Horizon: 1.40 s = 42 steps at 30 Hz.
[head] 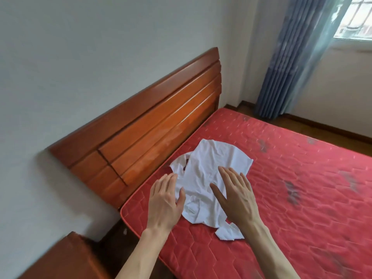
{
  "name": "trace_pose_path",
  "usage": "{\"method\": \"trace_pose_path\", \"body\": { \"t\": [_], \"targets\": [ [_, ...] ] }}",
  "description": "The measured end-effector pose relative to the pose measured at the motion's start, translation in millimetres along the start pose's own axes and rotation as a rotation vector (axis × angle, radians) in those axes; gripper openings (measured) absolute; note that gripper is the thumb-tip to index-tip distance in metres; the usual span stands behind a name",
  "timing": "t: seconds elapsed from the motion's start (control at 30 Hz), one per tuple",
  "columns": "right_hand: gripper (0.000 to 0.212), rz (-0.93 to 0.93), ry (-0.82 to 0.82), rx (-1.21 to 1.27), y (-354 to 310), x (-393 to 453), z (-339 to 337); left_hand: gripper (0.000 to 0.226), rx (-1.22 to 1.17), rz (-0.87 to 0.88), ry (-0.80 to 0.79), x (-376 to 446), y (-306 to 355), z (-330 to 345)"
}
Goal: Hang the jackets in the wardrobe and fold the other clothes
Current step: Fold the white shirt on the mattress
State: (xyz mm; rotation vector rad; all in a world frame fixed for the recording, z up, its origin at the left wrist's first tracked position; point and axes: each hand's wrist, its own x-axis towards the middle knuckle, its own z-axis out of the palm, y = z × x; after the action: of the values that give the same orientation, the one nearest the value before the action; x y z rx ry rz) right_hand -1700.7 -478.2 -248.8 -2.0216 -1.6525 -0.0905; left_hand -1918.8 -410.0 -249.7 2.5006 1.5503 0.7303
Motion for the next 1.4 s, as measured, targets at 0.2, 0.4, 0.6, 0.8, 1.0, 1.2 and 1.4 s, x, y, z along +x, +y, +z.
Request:
{"method": "trace_pose_path", "body": {
  "t": [0.2,0.4,0.6,0.8,1.0,1.2,1.4],
  "targets": [
    [0.068,0.142,-0.064,-0.031,3,20,52,0.053,-0.055,0.039,-0.143,45,-40,50],
    [0.063,0.253,-0.191,-0.081,5,46,124,0.052,-0.082,0.077,-0.257,95,-96,103],
    [0.062,0.343,-0.275,-0.087,36,45,217,0.043,-0.150,0.021,-0.330,101,-138,195],
    [0.048,0.341,-0.321,-0.091,85,6,337,0.037,-0.139,-0.069,-0.407,62,-178,324],
    [0.040,0.407,-0.454,-0.082,126,-50,450,0.043,-0.017,-0.050,-0.550,28,-217,443],
    [0.036,0.727,-0.772,-0.117,134,-72,523,0.064,0.240,-0.092,-0.811,28,-241,523],
    [0.057,1.048,-0.619,0.019,122,-74,550,0.062,0.427,0.014,-0.930,36,-250,538]
  ]
}}
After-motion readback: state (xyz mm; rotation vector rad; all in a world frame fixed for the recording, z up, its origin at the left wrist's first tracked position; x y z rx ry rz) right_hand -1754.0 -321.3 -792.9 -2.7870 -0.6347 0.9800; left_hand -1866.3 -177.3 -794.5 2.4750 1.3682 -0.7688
